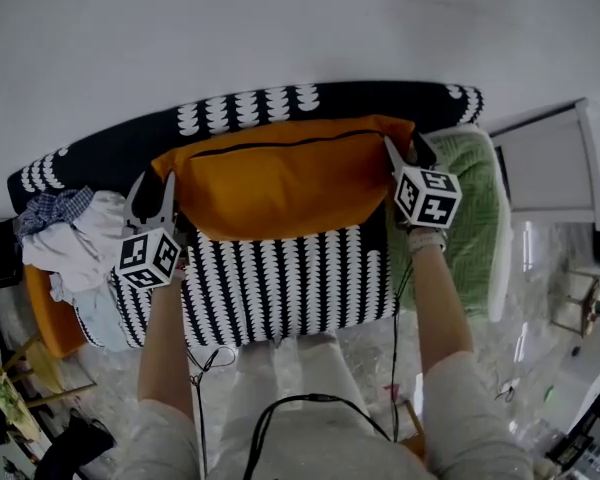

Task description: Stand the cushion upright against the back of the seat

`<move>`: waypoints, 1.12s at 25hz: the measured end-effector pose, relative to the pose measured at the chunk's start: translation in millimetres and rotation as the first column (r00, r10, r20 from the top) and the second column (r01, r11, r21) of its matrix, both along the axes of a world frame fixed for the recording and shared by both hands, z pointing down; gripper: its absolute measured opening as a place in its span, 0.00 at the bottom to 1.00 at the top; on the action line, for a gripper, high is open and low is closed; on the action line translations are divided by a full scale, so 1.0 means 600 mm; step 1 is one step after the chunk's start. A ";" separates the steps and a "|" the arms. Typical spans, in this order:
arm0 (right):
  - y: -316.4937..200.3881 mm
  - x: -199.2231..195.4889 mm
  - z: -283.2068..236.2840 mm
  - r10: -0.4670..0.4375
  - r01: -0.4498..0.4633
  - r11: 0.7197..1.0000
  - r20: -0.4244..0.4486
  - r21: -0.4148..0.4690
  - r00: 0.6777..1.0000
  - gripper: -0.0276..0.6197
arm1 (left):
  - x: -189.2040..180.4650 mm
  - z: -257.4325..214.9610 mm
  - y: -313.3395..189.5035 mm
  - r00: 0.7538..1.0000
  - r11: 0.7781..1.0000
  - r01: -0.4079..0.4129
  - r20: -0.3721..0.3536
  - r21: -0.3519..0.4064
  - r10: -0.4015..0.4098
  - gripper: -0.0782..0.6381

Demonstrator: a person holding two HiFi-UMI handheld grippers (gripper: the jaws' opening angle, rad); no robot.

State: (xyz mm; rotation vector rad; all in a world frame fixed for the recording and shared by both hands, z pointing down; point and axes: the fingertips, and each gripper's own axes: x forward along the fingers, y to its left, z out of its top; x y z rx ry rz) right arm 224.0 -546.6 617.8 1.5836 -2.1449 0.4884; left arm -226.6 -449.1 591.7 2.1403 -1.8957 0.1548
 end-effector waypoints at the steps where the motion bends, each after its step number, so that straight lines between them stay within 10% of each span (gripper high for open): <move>1: 0.003 0.002 -0.003 0.004 -0.004 1.000 0.000 0.005 1.000 0.42 | -0.002 -0.005 0.003 1.000 1.000 0.001 0.010 0.006 -0.001 0.39; 16: 0.109 -0.044 -0.050 -0.136 0.136 0.991 0.004 0.015 0.991 0.41 | 0.042 -0.036 0.072 0.996 0.998 -0.066 -0.056 0.015 0.067 0.39; 28: 0.227 -0.125 -0.074 -0.285 0.286 0.958 0.063 -0.009 0.956 0.07 | 0.155 -0.048 0.127 0.968 0.977 -0.210 -0.142 -0.019 0.205 0.15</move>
